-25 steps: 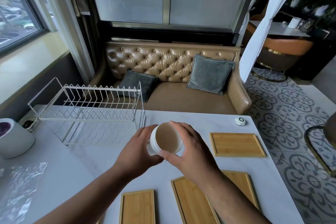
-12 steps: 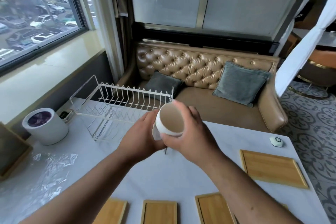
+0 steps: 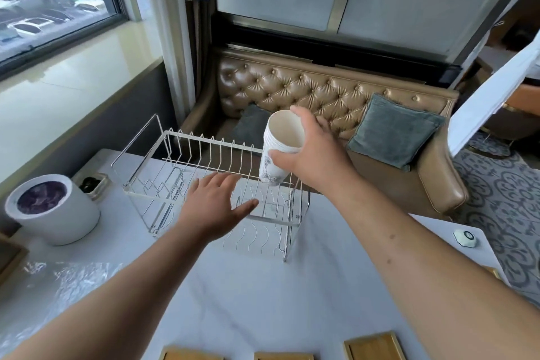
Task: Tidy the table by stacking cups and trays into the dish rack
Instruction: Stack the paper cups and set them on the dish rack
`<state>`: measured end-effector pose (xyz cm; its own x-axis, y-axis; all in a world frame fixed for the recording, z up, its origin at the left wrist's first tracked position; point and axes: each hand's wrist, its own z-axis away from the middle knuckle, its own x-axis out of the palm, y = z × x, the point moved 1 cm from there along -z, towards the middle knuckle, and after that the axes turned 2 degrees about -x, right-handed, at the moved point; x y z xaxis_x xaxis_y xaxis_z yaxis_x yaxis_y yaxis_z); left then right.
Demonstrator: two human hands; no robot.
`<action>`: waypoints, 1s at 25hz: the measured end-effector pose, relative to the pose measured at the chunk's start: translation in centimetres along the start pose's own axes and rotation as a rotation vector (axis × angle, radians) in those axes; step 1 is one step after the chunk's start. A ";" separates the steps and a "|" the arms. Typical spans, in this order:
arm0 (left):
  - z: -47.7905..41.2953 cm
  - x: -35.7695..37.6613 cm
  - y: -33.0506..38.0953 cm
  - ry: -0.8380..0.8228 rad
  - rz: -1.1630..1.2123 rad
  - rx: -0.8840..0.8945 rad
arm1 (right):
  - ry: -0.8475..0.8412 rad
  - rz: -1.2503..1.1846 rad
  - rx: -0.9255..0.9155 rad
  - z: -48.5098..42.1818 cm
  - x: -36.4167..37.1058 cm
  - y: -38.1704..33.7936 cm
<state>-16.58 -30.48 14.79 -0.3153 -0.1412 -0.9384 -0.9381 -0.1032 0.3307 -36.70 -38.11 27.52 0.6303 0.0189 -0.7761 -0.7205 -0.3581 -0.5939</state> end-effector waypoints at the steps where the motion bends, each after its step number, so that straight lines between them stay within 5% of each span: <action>1: -0.3 0.6 -0.5 -0.021 0.000 -0.017 | -0.021 0.028 0.012 -0.6 0.9 0.4; 25: -0.5 2.6 -1.2 0.017 -0.030 -0.030 | -0.157 0.218 0.038 -2.3 5.1 3.2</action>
<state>-16.19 -31.26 12.02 -0.2839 -0.1546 -0.9463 -0.9424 -0.1369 0.3051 -35.15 -41.28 22.09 0.4086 0.0912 -0.9082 -0.8466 -0.3340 -0.4144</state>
